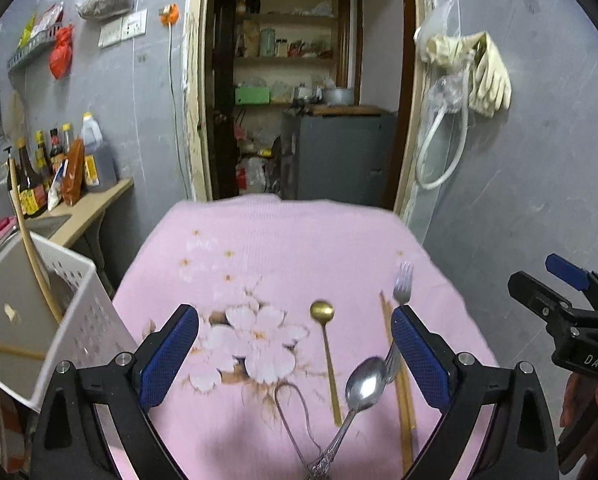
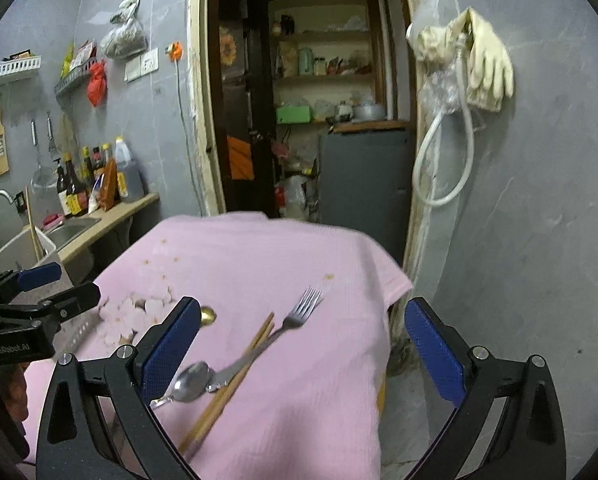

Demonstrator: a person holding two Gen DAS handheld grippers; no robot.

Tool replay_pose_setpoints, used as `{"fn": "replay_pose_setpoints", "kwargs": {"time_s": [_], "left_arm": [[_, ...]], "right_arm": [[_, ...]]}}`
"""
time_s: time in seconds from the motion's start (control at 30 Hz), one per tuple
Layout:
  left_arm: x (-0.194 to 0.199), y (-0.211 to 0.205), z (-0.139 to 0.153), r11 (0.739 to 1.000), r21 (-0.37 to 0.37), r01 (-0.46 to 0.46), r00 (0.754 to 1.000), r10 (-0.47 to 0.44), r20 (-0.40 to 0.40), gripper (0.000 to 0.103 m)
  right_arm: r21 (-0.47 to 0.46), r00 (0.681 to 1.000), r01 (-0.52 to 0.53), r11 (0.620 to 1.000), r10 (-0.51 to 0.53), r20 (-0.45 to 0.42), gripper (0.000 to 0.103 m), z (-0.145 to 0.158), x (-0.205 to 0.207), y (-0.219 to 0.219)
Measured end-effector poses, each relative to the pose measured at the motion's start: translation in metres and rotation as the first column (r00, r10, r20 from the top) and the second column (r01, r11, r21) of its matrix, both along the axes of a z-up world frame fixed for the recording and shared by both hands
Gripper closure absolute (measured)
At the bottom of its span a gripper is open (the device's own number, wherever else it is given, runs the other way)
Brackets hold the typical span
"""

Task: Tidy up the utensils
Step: 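Move the left tool to the gold spoon while the right tool moves to the silver fork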

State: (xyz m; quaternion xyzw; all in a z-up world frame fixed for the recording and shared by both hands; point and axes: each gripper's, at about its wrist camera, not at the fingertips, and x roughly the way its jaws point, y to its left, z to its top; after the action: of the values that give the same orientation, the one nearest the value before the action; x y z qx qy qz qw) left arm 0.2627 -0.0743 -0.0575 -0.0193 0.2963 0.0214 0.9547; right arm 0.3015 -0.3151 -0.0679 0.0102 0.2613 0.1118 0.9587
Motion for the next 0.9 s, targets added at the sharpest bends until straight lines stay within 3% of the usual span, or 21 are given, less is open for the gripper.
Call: {"fn": "replay_pose_setpoints", "kwargs": {"time_s": [0.57,0.77,0.9], "left_arm": [[0.06,0.0,-0.064,0.999,0.052,0.017,0.99,-0.009,-0.14,0.006],[0.084,-0.002,-0.076,0.998,0.024,0.051,0.984,-0.046,-0.173,0.013],[0.101,-0.002,-0.083,0.996,-0.005,0.088,0.976,-0.087,-0.201,0.028]], "right_arm": [[0.027,0.98,-0.109,0.994,0.112,-0.164,0.005,-0.082,0.064,0.017],[0.035,0.968,-0.14,0.99,0.144,-0.205,0.023,-0.093,0.092,0.019],[0.061,0.956,-0.16,0.985,0.17,-0.239,0.038,-0.1,0.111,0.019]]}}
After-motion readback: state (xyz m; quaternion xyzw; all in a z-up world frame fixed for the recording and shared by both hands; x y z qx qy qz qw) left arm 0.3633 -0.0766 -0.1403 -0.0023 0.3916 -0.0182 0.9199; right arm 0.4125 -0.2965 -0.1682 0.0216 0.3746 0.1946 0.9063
